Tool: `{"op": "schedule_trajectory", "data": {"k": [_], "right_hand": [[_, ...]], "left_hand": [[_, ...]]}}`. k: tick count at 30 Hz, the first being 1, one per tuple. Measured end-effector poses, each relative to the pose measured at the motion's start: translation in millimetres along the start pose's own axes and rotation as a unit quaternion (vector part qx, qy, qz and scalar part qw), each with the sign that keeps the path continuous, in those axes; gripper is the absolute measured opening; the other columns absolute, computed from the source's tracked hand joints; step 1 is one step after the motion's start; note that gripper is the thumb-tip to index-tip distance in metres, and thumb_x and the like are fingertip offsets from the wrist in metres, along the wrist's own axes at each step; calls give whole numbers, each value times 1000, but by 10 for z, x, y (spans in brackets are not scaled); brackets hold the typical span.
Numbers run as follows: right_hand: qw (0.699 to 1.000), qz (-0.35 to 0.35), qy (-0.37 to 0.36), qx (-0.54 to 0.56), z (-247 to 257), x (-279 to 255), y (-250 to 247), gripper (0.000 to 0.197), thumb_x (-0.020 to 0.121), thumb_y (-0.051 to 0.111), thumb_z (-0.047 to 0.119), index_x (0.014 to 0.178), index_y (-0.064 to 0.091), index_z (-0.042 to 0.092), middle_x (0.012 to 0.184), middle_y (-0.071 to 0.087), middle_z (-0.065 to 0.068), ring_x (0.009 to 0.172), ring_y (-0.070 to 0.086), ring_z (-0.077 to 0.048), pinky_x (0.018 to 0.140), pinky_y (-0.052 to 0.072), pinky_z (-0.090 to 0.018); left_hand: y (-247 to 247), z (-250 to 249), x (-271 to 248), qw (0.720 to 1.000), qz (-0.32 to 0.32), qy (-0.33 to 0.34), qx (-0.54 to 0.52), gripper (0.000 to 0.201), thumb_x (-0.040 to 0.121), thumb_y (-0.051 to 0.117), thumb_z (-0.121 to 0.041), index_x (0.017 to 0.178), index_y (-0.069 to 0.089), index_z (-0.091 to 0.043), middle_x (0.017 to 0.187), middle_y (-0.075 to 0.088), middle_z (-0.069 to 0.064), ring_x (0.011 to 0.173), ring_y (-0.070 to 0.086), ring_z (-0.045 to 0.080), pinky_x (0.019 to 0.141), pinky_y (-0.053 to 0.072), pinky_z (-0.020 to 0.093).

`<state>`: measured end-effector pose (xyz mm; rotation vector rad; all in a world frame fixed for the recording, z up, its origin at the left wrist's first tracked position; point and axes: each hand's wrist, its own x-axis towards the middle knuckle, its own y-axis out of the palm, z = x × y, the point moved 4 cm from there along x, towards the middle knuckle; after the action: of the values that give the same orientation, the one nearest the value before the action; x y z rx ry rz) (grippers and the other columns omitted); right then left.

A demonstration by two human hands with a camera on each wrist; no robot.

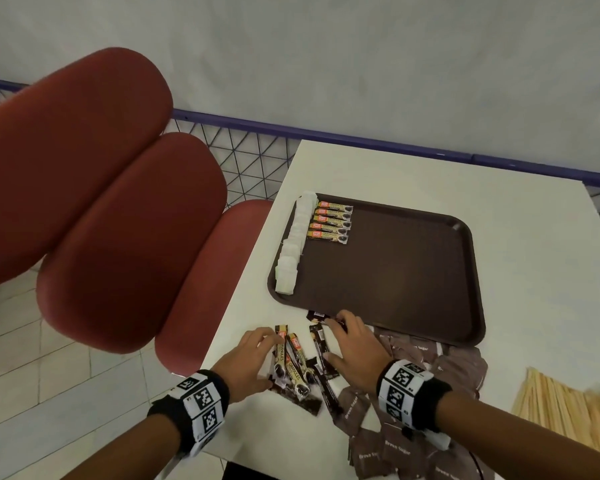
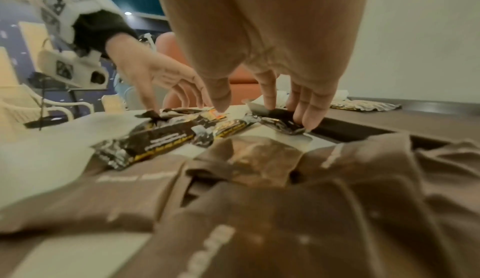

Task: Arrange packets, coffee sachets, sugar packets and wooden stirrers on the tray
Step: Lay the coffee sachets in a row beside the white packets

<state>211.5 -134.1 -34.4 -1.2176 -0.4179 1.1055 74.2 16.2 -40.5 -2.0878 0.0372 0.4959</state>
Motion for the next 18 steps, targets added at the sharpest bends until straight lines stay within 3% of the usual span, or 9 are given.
{"op": "schedule_trajectory", "data": {"k": [4,10,14,18], "right_hand": [[999,7,19,37,14,-39,42,68,93,43,46,148,13,19,153,11,-6,141,16,-24,116,21,-34],[996,56,-20,59,102,-134,167,87,81,60,50,147,13,18,151,12,-1,137,19,-22,114,24,-35],[998,31,-24,47,152,-82,182,74,83,62,37,143,22,21,146,21,-1,131,26,-20,111,29,-31],[999,13,-20,47,171,-32,166,61,88,54,38,141,27,24,141,28,3,127,29,-17,107,28,-27]], "left_hand": [[25,-65,65,1000,11,-8,-22,63,83,67,-26,137,35,-21,139,31,-4,123,38,10,97,41,20],[74,-141,48,999,-7,-27,-41,53,88,60,-34,135,37,-23,131,40,-6,115,42,9,94,40,20],[55,-189,-8,997,-24,-28,-65,45,89,57,-37,129,41,-23,120,43,-10,106,42,3,88,38,15],[71,-240,-134,997,-5,-17,-81,52,85,61,-44,129,40,-27,116,40,-16,105,40,-1,90,40,16]]}}
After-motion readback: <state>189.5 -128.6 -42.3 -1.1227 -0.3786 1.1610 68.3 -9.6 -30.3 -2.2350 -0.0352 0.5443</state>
